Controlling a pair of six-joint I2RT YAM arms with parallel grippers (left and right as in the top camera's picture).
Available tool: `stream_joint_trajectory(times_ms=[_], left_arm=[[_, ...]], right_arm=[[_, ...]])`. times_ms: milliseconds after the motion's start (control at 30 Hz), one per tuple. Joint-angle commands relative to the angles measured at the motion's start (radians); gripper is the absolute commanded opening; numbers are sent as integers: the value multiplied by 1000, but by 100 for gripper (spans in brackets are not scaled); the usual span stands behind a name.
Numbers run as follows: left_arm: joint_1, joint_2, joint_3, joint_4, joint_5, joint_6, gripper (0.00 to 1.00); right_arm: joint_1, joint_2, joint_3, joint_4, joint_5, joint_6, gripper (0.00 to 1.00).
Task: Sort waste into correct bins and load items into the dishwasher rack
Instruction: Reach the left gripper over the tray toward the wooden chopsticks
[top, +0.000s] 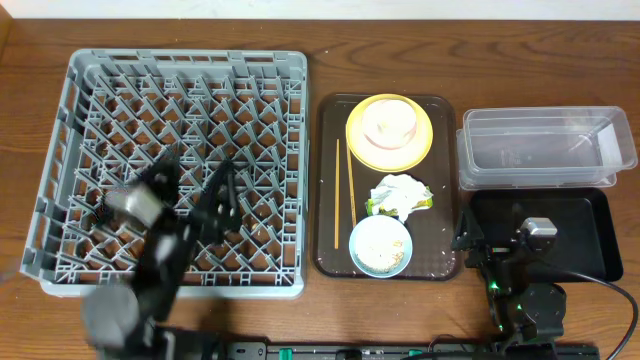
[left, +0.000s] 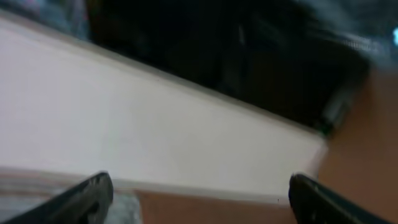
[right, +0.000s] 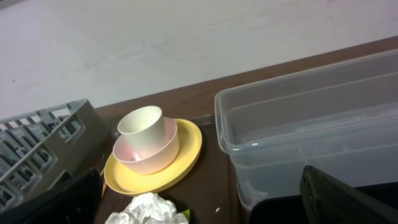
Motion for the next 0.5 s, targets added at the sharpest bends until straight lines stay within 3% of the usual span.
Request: stream_joint_trajectory(times_ms=[0, 133, 200, 267, 300, 467], left_arm=[[3, 263, 293, -194, 309, -80, 91], [-25, 572, 612, -631, 447, -80, 91], [-52, 698, 689, -751, 468, -80, 91], [-67, 796, 703, -777, 472, -80, 91], [-69, 838, 703, -777, 472, -80, 98], [-69, 1053, 703, -883, 482, -89, 98]], right_arm=[[8, -4, -1, -3, 0, -11, 99], [8, -4, -1, -3, 0, -11, 99], [8, -4, -1, -3, 0, -11, 99], [8, -4, -1, -3, 0, -11, 99], [8, -4, -1, -3, 0, -11, 99], [8, -4, -1, -3, 0, -11, 99]])
